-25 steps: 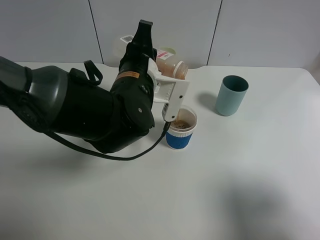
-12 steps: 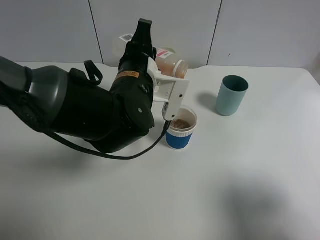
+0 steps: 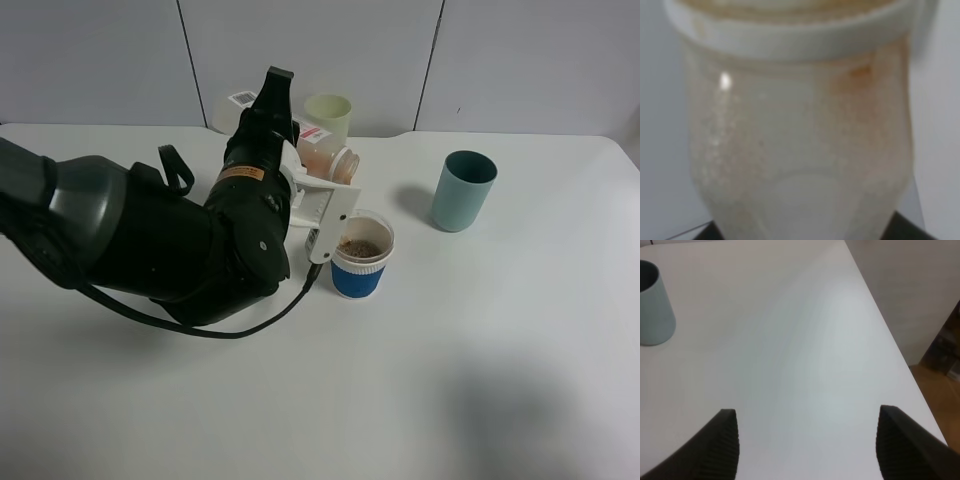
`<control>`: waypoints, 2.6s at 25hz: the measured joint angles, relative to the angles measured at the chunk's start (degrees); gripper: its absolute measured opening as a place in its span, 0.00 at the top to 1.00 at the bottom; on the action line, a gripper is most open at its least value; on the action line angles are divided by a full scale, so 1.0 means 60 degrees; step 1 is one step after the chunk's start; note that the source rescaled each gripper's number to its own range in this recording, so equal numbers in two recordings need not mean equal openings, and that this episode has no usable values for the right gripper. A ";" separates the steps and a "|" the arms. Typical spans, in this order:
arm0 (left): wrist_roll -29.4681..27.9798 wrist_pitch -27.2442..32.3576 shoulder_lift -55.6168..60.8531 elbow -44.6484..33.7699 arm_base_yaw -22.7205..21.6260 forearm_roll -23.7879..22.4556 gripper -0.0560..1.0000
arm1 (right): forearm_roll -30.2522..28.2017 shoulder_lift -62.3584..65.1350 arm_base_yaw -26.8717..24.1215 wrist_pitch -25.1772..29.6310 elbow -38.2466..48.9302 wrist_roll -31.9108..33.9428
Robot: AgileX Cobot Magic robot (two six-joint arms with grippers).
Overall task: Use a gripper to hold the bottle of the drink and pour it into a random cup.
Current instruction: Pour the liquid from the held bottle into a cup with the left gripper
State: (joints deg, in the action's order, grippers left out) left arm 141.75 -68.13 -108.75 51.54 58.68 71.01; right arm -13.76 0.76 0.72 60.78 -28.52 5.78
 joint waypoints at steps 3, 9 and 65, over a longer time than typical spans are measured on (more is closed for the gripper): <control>0.0000 0.0009 0.0218 0.0000 0.0000 -0.0011 0.90 | 0.0000 0.0000 0.0000 0.0000 0.0000 0.0000; 0.0000 0.0029 0.0310 0.0000 0.0128 -0.0030 0.90 | 0.0000 0.0000 0.0000 0.0000 0.0000 0.0000; -0.0018 -0.0145 0.0310 0.0000 0.0543 -0.1967 0.90 | 0.0000 0.0000 0.0000 0.0000 0.0000 0.0000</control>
State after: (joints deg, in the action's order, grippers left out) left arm 141.64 -69.00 -106.89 51.54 61.94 59.21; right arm -13.76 0.76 0.72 60.78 -28.52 5.78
